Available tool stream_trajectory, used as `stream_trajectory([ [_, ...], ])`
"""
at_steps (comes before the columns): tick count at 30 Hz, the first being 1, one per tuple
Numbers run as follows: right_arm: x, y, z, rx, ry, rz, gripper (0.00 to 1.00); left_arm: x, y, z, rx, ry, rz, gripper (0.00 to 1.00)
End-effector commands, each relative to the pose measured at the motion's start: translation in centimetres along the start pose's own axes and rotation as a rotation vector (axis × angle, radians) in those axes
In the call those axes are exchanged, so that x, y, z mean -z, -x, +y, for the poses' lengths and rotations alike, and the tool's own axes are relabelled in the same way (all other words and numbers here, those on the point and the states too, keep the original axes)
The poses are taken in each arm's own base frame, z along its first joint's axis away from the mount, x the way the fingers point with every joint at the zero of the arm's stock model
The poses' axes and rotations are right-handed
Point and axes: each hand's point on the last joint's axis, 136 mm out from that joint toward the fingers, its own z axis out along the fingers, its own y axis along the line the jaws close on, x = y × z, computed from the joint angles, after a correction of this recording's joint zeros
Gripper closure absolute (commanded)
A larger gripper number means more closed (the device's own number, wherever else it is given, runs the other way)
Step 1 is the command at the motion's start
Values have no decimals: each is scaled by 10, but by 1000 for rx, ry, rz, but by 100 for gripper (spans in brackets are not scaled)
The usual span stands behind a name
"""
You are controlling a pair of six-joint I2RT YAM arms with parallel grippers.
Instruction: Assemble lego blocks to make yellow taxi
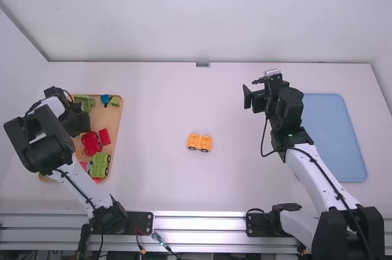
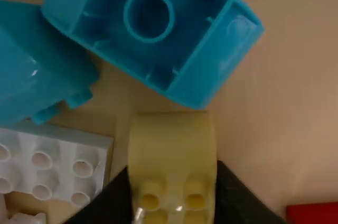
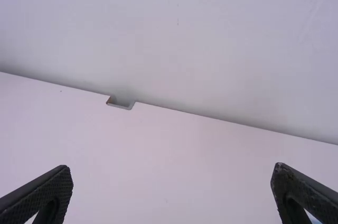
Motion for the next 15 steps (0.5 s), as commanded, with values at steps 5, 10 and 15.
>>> stream_trajectory([
  [5,-1,15,0,2,1,-30,1,0,0,1,50,-1,12,88],
  [10,-1,15,0,2,1,-30,1,20,16,-11,67,-31,-25,94],
  [15,-1,15,0,2,1,-30,1,48,29,-42,-2,-55,-89,98],
])
